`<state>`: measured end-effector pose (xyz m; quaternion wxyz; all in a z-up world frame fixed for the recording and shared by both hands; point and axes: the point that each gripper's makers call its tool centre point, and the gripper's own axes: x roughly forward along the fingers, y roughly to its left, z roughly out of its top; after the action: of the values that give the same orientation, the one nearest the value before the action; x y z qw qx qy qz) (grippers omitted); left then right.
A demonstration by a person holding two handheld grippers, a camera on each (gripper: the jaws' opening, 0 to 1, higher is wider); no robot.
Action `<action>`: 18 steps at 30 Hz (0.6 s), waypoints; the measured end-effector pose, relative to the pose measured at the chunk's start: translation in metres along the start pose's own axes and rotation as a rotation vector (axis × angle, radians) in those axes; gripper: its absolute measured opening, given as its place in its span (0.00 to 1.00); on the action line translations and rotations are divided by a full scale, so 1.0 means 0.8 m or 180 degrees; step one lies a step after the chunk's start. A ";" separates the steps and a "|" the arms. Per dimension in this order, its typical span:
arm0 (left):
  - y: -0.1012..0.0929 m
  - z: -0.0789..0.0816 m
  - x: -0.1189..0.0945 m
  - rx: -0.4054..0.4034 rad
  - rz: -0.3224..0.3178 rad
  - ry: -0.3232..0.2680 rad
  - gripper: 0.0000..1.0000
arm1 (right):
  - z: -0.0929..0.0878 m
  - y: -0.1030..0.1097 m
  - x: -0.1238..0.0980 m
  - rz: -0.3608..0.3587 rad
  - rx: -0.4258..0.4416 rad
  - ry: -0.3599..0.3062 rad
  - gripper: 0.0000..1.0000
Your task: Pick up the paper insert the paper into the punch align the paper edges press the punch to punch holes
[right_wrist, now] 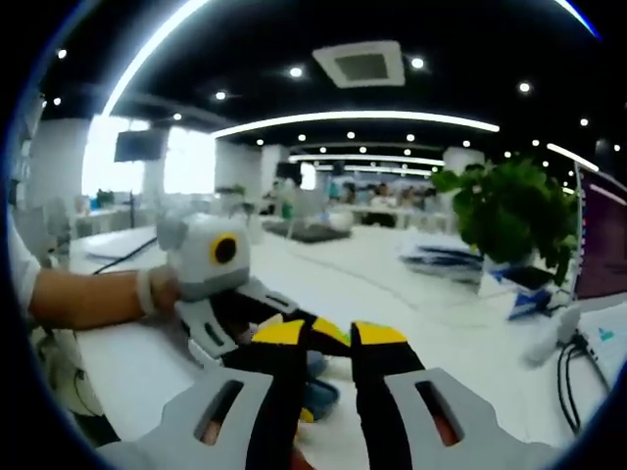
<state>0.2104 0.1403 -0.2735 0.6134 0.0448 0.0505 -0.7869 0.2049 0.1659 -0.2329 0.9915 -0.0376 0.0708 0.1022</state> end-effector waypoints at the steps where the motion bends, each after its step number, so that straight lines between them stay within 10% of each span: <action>1: 0.004 0.007 -0.003 -0.0076 0.0007 -0.0077 0.48 | -0.001 0.000 -0.005 0.0008 -0.0008 0.0006 0.24; 11: -0.003 0.039 -0.042 -0.0225 0.0148 -0.0362 0.51 | 0.001 -0.031 -0.066 -0.0089 0.0180 -0.0096 0.29; 18: 0.006 0.024 -0.121 -0.0439 0.0701 -0.0277 0.88 | -0.026 -0.032 -0.087 -0.0015 0.0225 0.0027 0.33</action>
<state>0.2382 0.2293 -0.2422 0.6992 -0.0264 0.0725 -0.7107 0.1401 0.1254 -0.2417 0.9922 -0.0031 0.0785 0.0971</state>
